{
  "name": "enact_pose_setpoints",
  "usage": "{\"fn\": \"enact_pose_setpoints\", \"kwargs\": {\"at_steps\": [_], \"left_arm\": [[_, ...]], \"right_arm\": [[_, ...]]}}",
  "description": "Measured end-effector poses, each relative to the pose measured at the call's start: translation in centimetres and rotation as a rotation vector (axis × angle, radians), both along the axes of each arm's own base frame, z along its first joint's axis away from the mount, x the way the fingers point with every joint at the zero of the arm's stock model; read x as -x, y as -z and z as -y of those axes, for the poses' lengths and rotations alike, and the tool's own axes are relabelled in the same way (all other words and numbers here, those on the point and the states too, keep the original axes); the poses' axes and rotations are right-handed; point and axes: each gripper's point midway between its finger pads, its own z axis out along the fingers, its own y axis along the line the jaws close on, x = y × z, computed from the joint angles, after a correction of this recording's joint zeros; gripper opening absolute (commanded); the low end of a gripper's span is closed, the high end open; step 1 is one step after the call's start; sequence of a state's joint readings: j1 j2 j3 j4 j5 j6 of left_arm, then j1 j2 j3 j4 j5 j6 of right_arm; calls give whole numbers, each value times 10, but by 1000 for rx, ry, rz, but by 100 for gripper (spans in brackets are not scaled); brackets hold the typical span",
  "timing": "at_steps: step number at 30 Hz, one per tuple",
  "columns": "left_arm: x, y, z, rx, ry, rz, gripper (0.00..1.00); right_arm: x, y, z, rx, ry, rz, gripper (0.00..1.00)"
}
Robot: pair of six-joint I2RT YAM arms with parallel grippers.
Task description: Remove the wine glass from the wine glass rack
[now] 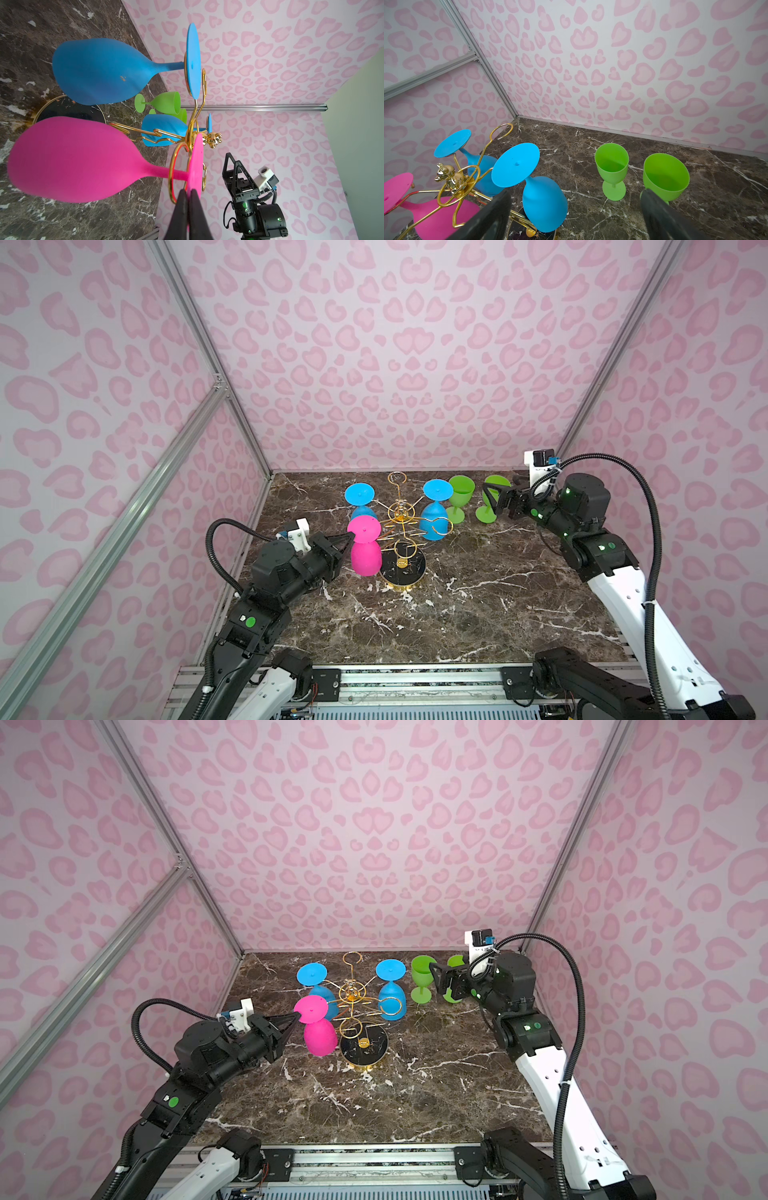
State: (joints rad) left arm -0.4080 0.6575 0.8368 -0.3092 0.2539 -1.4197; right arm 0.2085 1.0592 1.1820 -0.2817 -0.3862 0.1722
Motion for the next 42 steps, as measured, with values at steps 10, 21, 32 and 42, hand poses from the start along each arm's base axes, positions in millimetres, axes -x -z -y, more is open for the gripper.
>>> {"fn": "enact_pose_setpoints", "kwargs": {"at_steps": [10, 21, 32, 42], "left_arm": [[-1, -8, 7, 10, 34, 13, 4], [-4, -12, 8, 7, 35, 24, 4], [-11, -12, 11, -5, 44, 22, 3], [-16, -8, 10, -8, 39, 10, 4]], "right_arm": [[0, 0, 0, 0, 0, 0, 98], [1, -2, 0, -1, 0, 4, 98], [3, -3, 1, -2, 1, 9, 98], [5, -6, 2, -2, 3, 15, 98]]}}
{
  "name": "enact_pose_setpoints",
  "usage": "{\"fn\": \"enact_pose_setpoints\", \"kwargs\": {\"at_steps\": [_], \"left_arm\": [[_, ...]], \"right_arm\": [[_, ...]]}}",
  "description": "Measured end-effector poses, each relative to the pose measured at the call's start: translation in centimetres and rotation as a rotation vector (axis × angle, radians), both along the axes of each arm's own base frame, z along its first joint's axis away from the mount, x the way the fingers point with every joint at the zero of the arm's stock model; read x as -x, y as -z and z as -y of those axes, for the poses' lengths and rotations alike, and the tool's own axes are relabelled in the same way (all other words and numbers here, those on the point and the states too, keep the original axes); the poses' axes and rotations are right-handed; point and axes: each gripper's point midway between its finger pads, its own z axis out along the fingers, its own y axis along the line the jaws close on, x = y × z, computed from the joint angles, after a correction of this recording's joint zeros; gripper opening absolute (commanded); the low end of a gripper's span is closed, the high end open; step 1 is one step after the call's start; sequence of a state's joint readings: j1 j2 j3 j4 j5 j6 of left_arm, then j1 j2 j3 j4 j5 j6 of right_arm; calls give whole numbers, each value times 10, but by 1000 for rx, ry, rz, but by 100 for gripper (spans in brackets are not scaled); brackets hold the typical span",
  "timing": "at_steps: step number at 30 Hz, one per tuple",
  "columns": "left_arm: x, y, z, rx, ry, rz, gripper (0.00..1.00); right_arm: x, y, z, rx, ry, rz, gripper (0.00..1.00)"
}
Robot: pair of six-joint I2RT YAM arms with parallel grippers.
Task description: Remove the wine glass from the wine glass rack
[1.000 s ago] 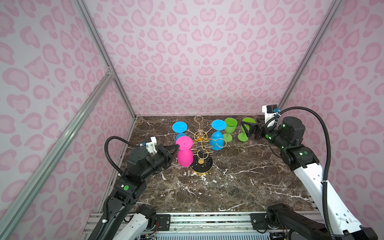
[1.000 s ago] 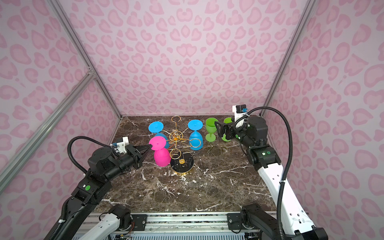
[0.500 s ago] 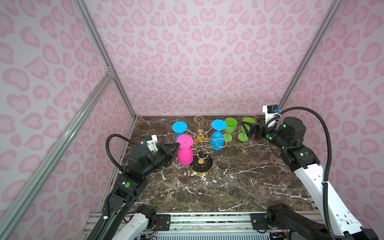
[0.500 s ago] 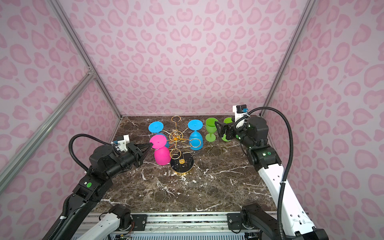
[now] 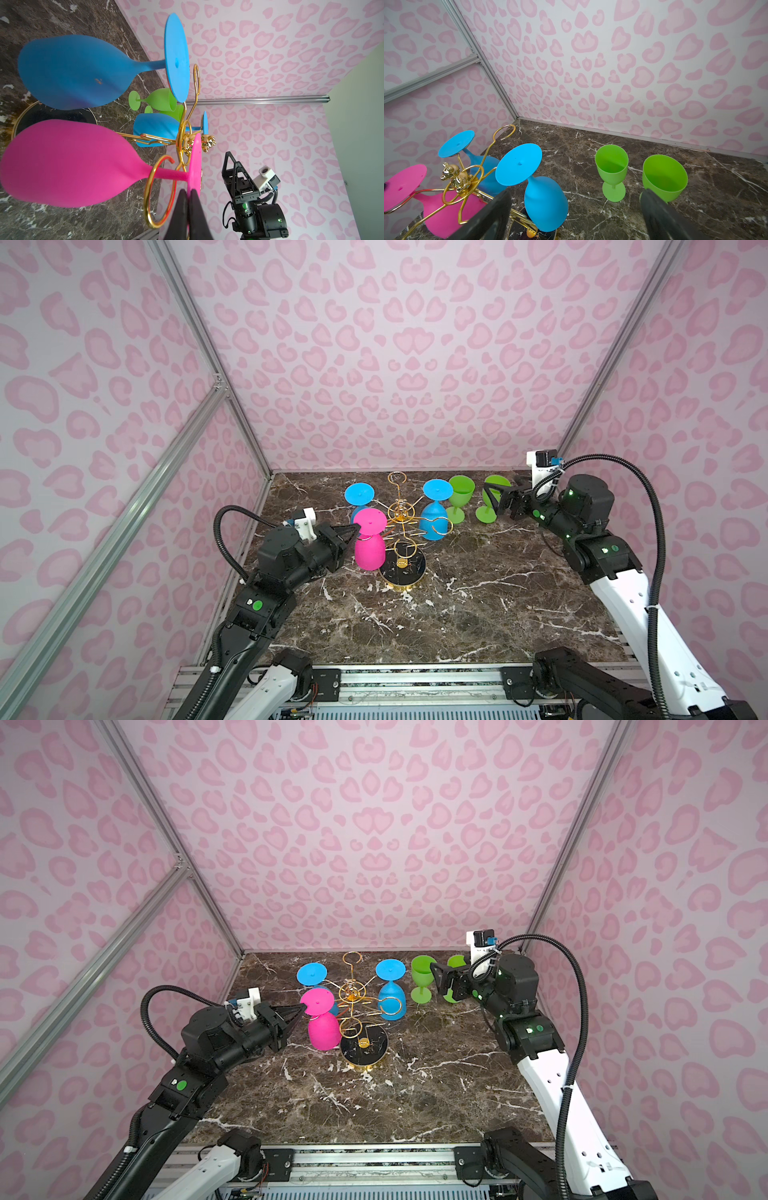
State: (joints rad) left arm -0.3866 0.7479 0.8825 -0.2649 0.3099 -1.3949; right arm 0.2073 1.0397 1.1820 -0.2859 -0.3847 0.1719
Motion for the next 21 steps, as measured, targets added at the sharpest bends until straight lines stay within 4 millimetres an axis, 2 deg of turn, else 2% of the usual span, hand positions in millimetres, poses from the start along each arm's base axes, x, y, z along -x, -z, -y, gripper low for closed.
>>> {"fn": "enact_pose_setpoints", "kwargs": {"at_steps": [12, 21], "left_arm": [[-6, 1, -1, -2, -7, -9, 4], [-5, -1, -10, 2, -44, 7, 3]], "right_arm": [[1, -1, 1, 4, 2, 3, 98], [2, -1, 2, 4, 4, 3, 98]]}}
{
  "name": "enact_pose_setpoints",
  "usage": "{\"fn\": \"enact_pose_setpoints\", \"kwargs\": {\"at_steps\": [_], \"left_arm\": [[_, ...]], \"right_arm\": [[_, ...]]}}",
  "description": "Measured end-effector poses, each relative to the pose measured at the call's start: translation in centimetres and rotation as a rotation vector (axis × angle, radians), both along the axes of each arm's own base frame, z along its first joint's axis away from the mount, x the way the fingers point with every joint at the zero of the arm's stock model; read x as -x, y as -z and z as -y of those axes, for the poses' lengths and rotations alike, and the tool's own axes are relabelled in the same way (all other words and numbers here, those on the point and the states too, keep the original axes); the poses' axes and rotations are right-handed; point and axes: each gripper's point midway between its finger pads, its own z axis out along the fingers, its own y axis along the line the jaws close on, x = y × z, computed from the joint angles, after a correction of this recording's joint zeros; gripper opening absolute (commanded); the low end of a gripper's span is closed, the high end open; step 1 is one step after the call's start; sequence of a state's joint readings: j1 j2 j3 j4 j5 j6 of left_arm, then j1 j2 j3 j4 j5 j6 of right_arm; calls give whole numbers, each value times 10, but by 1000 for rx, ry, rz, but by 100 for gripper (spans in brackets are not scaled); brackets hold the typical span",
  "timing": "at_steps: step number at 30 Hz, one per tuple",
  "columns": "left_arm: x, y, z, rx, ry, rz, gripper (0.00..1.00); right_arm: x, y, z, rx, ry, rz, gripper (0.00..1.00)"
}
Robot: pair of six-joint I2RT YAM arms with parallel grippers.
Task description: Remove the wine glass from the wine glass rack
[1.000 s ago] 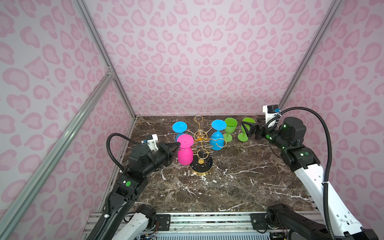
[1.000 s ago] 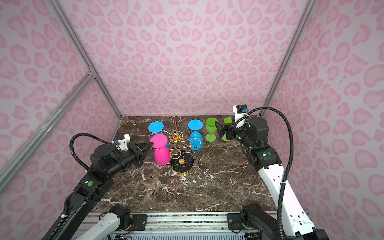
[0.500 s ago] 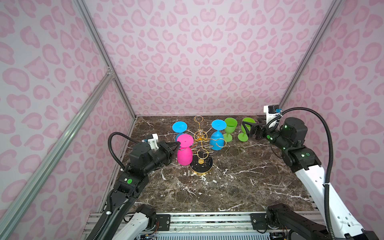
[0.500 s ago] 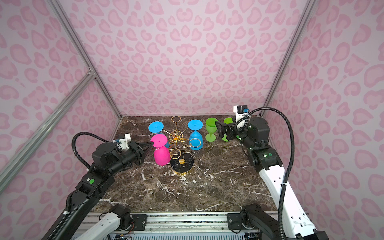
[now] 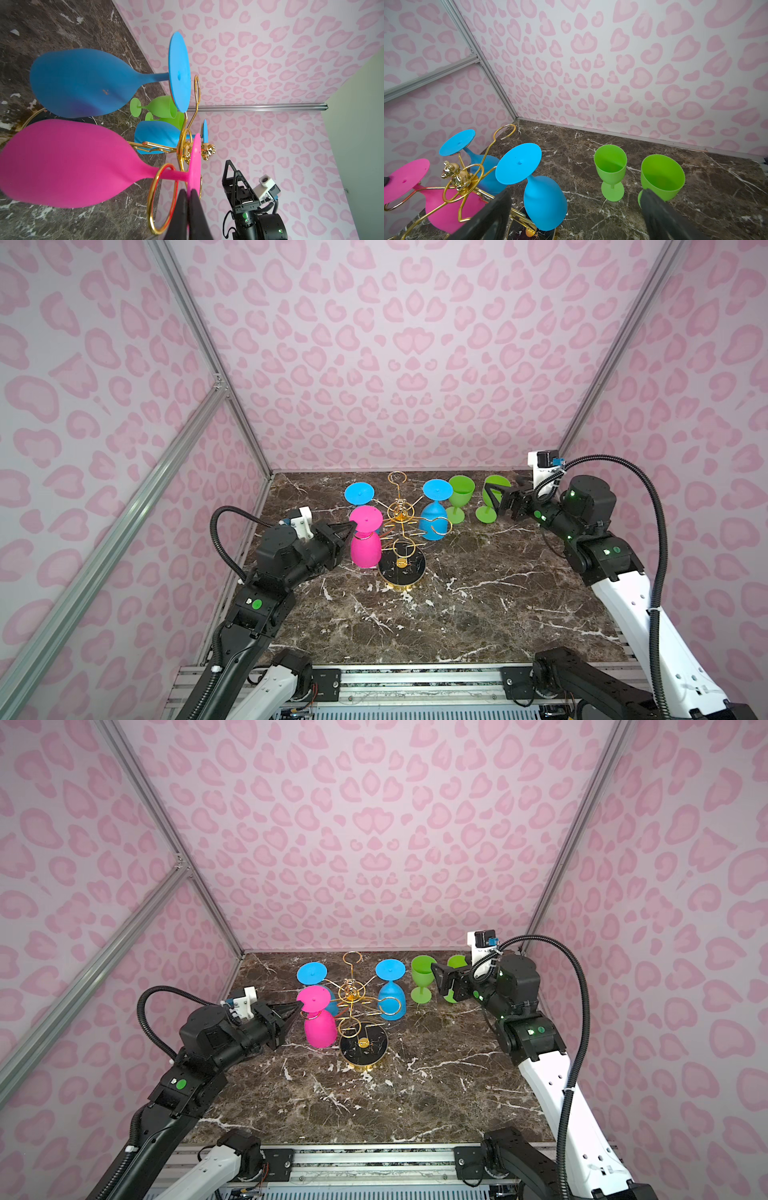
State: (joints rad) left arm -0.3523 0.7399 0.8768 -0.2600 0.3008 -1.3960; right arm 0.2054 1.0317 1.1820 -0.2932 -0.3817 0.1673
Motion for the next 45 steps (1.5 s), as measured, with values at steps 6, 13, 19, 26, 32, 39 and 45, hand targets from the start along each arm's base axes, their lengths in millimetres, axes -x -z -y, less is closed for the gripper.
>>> {"fn": "enact_pose_setpoints", "kwargs": {"at_steps": [6, 13, 19, 26, 32, 39, 45], "left_arm": [[1, 1, -7, 6, -34, 5, 3], [4, 2, -13, 11, -60, 11, 4], [15, 1, -24, 15, -99, 29, 3], [27, 3, -38, 26, -152, 34, 3], [36, 4, -46, 36, -181, 41, 3], [26, 12, -40, 18, -168, -5, 4], [18, 5, -26, 0, -104, -13, 3]], "right_arm": [[0, 0, 0, 0, 0, 0, 98], [0, 0, 0, 0, 0, -1, 98], [-1, 1, 0, 0, 0, -4, 98], [-1, 2, 0, 0, 0, -5, 98], [-1, 1, 0, 0, -1, -5, 98], [0, 1, 0, -1, -3, -3, 98], [1, 0, 0, -1, -3, -3, 98]]}}
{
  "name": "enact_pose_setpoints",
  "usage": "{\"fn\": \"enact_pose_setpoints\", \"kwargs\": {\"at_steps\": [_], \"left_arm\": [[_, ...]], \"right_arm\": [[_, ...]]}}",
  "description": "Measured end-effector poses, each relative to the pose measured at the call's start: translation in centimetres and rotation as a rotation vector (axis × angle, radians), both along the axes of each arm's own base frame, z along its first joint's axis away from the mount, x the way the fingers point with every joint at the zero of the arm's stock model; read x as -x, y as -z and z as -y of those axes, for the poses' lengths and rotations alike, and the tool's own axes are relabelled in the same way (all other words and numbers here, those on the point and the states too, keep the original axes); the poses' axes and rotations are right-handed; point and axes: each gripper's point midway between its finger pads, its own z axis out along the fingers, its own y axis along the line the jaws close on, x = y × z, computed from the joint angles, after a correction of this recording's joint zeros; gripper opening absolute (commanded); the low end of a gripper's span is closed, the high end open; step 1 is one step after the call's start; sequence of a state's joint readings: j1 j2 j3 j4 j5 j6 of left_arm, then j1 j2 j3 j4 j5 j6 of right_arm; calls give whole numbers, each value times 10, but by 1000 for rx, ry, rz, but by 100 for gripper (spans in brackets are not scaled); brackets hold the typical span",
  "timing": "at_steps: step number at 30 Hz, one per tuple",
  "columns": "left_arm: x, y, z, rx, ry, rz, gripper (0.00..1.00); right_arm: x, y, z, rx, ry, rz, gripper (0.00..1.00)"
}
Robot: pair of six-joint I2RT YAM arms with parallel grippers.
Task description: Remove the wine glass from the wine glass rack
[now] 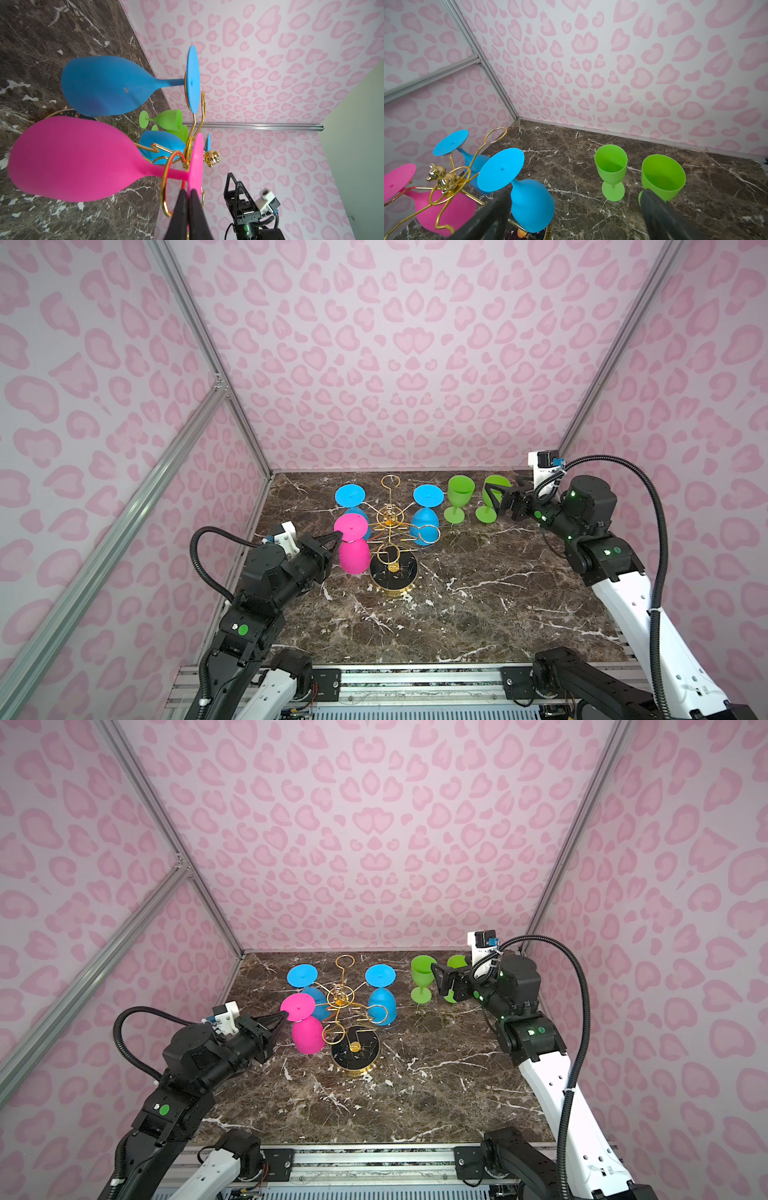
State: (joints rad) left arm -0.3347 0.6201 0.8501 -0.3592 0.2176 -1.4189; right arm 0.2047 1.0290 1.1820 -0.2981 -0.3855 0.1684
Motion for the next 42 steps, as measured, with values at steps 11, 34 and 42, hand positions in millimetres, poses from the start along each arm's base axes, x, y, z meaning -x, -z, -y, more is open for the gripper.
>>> {"fn": "enact_pose_setpoints", "kwargs": {"at_steps": [11, 34, 42], "left_arm": [[-8, -2, 14, -16, 67, -7, 3], [-20, -5, 15, -20, 68, -5, 3], [-21, -5, 11, -14, 51, -8, 3]], "right_arm": [[2, 2, 1, 6, 0, -9, 98], [1, 4, 4, 10, 10, -13, 98], [1, 3, 4, 10, 11, -13, 98]]}}
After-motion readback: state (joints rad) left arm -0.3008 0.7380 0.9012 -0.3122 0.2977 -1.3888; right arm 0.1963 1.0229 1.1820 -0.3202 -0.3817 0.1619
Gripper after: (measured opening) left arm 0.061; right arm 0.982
